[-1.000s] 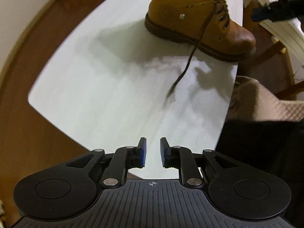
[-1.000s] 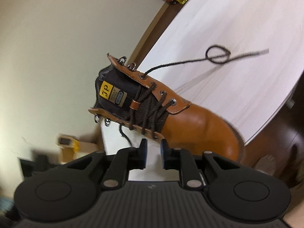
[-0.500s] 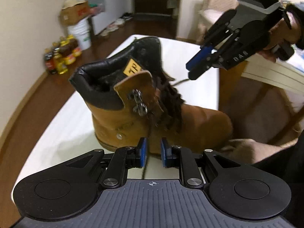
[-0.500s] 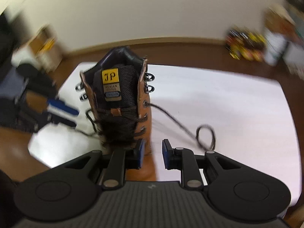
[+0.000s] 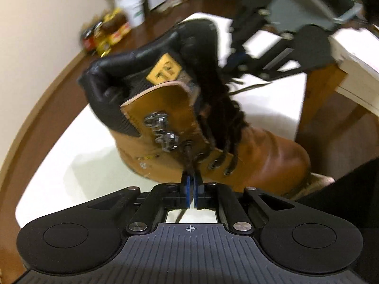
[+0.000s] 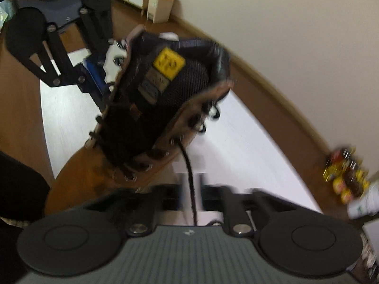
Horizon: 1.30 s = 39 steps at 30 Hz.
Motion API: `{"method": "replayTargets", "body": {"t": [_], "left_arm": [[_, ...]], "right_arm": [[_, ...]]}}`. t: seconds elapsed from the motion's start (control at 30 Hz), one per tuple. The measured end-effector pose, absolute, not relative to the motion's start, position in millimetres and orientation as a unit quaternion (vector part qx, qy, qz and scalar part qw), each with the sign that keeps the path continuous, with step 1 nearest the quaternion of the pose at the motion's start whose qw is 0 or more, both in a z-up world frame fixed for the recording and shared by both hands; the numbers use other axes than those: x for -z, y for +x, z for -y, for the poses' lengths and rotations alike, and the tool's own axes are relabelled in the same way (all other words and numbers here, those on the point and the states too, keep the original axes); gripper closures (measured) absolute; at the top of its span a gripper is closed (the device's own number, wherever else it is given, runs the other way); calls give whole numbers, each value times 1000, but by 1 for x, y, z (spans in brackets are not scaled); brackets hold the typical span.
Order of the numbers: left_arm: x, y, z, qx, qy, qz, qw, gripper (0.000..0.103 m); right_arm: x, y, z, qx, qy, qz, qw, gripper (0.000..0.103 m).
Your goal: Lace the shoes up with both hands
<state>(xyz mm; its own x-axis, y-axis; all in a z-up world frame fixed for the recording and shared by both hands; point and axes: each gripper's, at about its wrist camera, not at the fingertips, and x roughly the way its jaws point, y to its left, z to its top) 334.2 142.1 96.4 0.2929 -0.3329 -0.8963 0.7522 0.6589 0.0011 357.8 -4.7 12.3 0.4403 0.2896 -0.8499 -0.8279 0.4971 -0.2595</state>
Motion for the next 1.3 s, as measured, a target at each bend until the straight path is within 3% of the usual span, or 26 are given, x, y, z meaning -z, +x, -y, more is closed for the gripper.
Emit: {"method": "replayTargets", "body": {"t": [0.13, 0.57, 0.7, 0.8, 1.3], "left_arm": [[-86, 329, -160, 332, 202, -506, 770, 102], [-89, 309, -196, 272, 97, -489, 823, 99], [-93, 287, -213, 225, 89, -486, 840, 98], [-94, 272, -226, 203, 77, -482, 849, 98], [-86, 245, -228, 280, 3, -322, 904, 98]], "right_arm": [[9, 373, 41, -307, -316, -441, 782, 101], [6, 359, 54, -309, -252, -491, 774, 99], [8, 353, 68, -261, -229, -510, 787, 87], [9, 347, 79, -221, -216, -520, 796, 87], [29, 340, 135, -197, -110, -486, 844, 88]]}}
